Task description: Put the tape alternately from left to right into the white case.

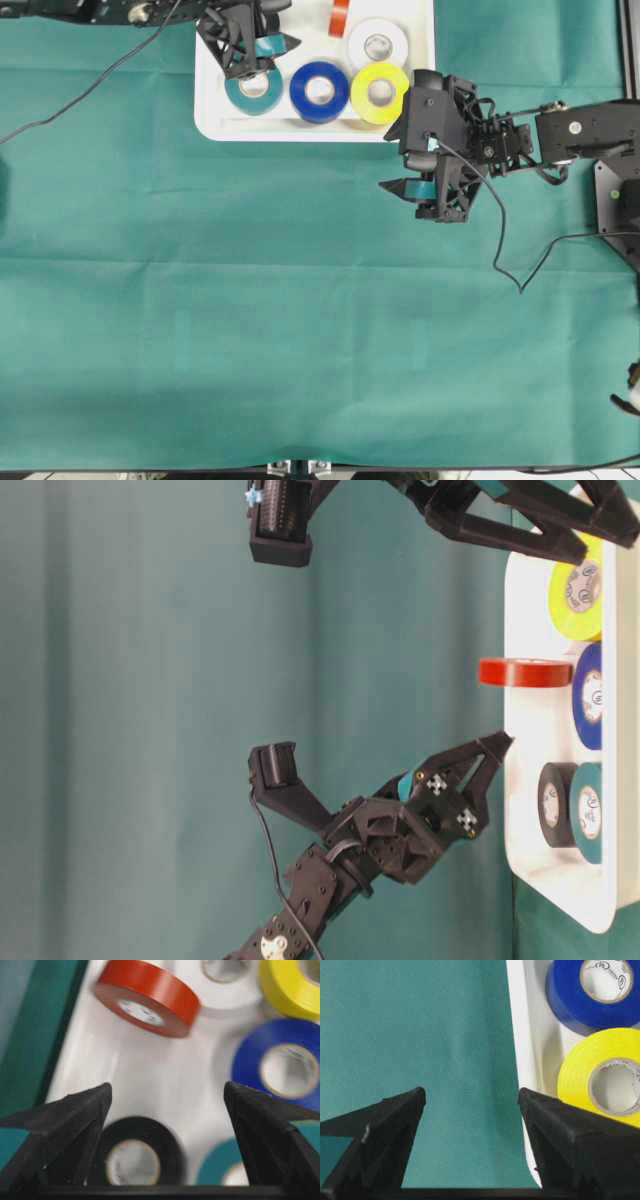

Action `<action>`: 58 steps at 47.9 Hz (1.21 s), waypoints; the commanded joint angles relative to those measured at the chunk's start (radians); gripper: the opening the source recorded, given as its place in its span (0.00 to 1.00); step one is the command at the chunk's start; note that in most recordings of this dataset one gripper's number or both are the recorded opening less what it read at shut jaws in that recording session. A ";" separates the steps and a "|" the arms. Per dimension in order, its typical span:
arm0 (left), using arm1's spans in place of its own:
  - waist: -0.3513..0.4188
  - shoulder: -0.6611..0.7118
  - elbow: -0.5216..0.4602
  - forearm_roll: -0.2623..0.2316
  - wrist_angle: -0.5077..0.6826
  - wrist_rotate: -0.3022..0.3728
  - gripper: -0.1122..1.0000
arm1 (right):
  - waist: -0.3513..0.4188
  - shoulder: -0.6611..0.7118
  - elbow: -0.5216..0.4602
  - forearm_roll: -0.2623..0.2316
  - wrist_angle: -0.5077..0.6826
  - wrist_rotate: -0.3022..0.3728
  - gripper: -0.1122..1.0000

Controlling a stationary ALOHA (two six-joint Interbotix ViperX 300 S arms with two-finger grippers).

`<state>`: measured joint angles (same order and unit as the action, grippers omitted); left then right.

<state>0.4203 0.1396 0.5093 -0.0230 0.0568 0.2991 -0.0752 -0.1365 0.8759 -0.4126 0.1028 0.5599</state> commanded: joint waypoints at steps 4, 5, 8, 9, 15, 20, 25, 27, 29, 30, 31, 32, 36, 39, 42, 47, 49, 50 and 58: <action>-0.046 -0.077 0.055 0.000 -0.003 -0.003 0.78 | 0.002 -0.009 -0.008 -0.002 -0.008 0.002 0.86; -0.052 -0.083 0.061 0.000 -0.003 -0.003 0.78 | 0.002 -0.009 -0.009 -0.002 -0.008 0.002 0.86; -0.071 -0.103 0.081 0.000 -0.003 -0.005 0.78 | 0.002 -0.009 -0.008 -0.002 -0.008 0.002 0.86; -0.078 -0.109 0.089 0.000 -0.003 -0.005 0.78 | 0.002 -0.009 -0.009 -0.002 -0.008 0.002 0.86; -0.117 -0.141 0.124 -0.002 -0.003 -0.006 0.78 | 0.002 -0.009 -0.009 -0.002 -0.009 0.002 0.86; -0.152 -0.169 0.149 -0.003 -0.003 -0.006 0.78 | 0.002 -0.009 -0.009 -0.002 -0.008 0.002 0.86; -0.187 -0.190 0.166 -0.003 -0.002 -0.006 0.78 | 0.002 -0.009 -0.009 -0.002 -0.008 0.002 0.86; -0.201 -0.195 0.170 -0.003 -0.002 -0.006 0.78 | 0.002 -0.009 -0.009 -0.002 -0.008 0.002 0.86; -0.216 -0.199 0.176 -0.003 -0.002 -0.008 0.78 | 0.002 -0.009 -0.009 -0.002 -0.008 0.002 0.86; -0.222 -0.201 0.179 -0.003 0.000 -0.008 0.78 | 0.002 -0.009 -0.009 -0.002 -0.009 0.002 0.86; -0.230 -0.202 0.183 -0.003 0.002 -0.008 0.78 | 0.002 -0.009 -0.009 -0.002 -0.008 0.002 0.86; -0.238 -0.204 0.184 -0.003 0.003 -0.008 0.78 | 0.002 -0.009 -0.009 -0.002 -0.008 0.002 0.86; -0.268 -0.207 0.195 -0.003 0.011 -0.009 0.78 | 0.002 -0.009 -0.009 -0.002 -0.008 0.002 0.86; -0.291 -0.209 0.202 -0.005 0.015 -0.011 0.78 | 0.002 -0.009 -0.009 -0.002 -0.008 0.002 0.86; -0.311 -0.209 0.207 -0.005 0.020 -0.011 0.78 | 0.002 -0.009 -0.008 -0.002 -0.008 0.002 0.86; -0.342 -0.209 0.210 -0.005 0.025 -0.011 0.78 | 0.002 -0.009 -0.009 -0.002 -0.009 0.002 0.86; -0.354 -0.209 0.210 -0.005 0.025 -0.011 0.78 | 0.002 -0.009 -0.009 -0.002 -0.011 0.002 0.86; -0.359 -0.209 0.212 -0.005 0.025 -0.011 0.78 | 0.002 -0.009 -0.009 -0.002 -0.012 0.002 0.86; -0.397 -0.206 0.218 -0.005 0.020 -0.026 0.78 | 0.002 -0.009 -0.008 -0.002 -0.031 0.002 0.86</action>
<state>0.0399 -0.0430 0.7179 -0.0261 0.0844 0.2807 -0.0752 -0.1365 0.8759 -0.4126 0.0874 0.5599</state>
